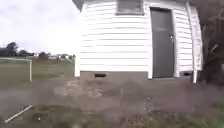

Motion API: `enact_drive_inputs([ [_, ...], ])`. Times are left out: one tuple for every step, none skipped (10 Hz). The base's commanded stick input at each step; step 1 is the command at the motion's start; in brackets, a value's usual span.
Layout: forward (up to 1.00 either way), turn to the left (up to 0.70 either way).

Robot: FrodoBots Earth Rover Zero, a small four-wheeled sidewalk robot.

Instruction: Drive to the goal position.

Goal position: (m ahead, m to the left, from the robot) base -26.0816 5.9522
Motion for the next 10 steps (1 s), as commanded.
enact_drive_inputs([
  [0.04,0.7],
  [0.04,0.7],
  [0.05,0.7],
  [0.04,0.7],
  [0.04,0.7],
  [0.05,0.7],
  [0.05,0.7],
  [0.05,0.61],
  [0.05,0.2],
  [0.05,0.0],
])
